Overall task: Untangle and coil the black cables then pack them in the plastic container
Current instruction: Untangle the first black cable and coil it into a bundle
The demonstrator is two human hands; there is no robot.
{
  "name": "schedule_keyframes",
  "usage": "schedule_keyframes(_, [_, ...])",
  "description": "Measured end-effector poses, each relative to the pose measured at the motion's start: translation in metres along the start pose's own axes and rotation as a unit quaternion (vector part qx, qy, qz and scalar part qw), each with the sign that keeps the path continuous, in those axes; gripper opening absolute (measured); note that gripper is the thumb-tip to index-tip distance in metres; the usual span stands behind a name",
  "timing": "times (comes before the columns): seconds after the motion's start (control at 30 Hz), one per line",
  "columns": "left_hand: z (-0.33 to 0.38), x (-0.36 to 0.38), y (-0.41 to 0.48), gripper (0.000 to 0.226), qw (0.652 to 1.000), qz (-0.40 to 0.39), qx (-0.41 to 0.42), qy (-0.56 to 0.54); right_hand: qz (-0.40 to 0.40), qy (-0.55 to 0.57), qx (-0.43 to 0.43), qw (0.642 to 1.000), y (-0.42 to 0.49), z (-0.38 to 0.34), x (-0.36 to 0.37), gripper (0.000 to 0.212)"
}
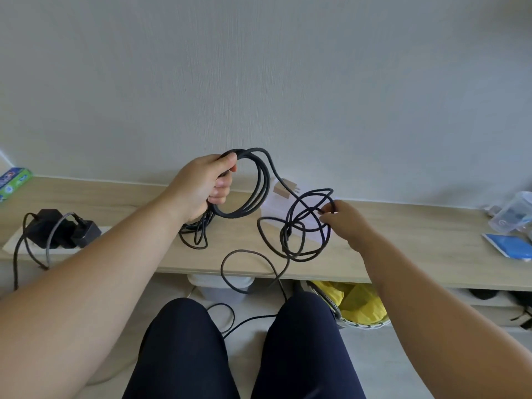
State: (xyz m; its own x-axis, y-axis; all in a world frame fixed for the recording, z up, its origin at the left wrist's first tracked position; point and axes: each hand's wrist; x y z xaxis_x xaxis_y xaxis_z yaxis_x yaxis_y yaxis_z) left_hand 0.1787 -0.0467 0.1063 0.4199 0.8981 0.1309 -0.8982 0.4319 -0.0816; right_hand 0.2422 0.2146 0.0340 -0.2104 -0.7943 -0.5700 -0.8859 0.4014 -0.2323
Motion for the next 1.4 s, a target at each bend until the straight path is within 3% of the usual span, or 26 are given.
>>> schedule_keyframes(0.13, [0.001,0.005,-0.004,0.026,0.995,-0.065,0.018,-0.07,-0.041,0.012,0.021,0.999,0.004,-0.006,0.0,0.002])
schedule_keyframes(0.23, [0.004,0.008,-0.007,0.024,0.99,-0.11,0.033,-0.076,-0.058,0.012,0.045,0.997,0.002,-0.013,0.002,0.024])
schedule_keyframes(0.33, [0.006,0.009,-0.008,0.024,0.989,-0.122,0.043,-0.065,-0.059,-0.061,0.033,0.996,0.007,-0.018,0.004,0.037])
schedule_keyframes(0.4, [0.006,0.007,-0.007,0.025,0.992,-0.104,0.043,-0.055,-0.074,-0.075,0.028,0.994,0.01,-0.022,0.005,0.029])
schedule_keyframes(0.5, [0.004,0.004,-0.007,0.027,0.997,-0.056,0.043,-0.01,-0.094,0.027,0.037,0.994,0.012,-0.025,0.005,0.007])
schedule_keyframes(0.67, [-0.002,-0.002,-0.006,0.028,0.997,0.027,0.05,0.043,-0.156,0.091,0.053,0.982,0.012,-0.029,0.002,0.021])
schedule_keyframes(0.73, [-0.004,-0.002,-0.005,0.029,0.996,0.054,0.051,0.046,-0.196,0.04,0.048,0.979,0.012,-0.03,0.003,0.026])
schedule_keyframes(0.8, [-0.006,0.0,-0.005,0.029,0.995,0.067,0.049,0.048,-0.197,-0.104,0.018,0.975,0.011,-0.032,0.006,0.032])
schedule_keyframes(0.87, [-0.009,0.003,-0.004,0.028,0.995,0.066,0.051,0.061,-0.16,-0.279,-0.034,0.946,0.011,-0.034,0.011,0.029])
schedule_keyframes(0.93, [-0.012,0.007,-0.005,0.027,0.993,0.06,0.057,0.083,-0.099,-0.336,-0.062,0.935,0.012,-0.034,0.016,0.025])
schedule_keyframes(1.03, [-0.014,0.004,-0.009,0.026,0.989,0.02,0.065,0.133,-0.049,-0.175,-0.017,0.983,0.017,-0.026,0.016,0.02])
schedule_keyframes(1.1, [-0.016,-0.001,-0.013,0.025,0.986,-0.026,0.054,0.158,-0.043,-0.093,0.014,0.995,0.017,-0.024,0.011,0.018])
schedule_keyframes(1.27, [-0.02,-0.002,-0.017,0.023,0.978,-0.061,0.029,0.196,-0.062,0.001,0.012,0.998,0.013,-0.029,0.009,0.016])
schedule_keyframes(1.4, [-0.025,0.009,-0.017,0.023,0.936,-0.035,0.054,0.345,-0.101,0.234,0.035,0.966,0.004,-0.035,0.012,0.02])
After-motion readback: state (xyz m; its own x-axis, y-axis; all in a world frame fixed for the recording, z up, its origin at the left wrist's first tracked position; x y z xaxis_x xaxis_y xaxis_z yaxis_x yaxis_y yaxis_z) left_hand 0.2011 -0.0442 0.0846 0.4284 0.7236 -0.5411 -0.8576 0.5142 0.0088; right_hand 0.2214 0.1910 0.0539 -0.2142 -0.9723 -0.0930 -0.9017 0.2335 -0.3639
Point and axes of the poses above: each hand's wrist, its own y-axis towards the middle knuckle, its own x-axis out of the palm, z = x × y, and after that the axes turned 1 degree about -y, right-handed
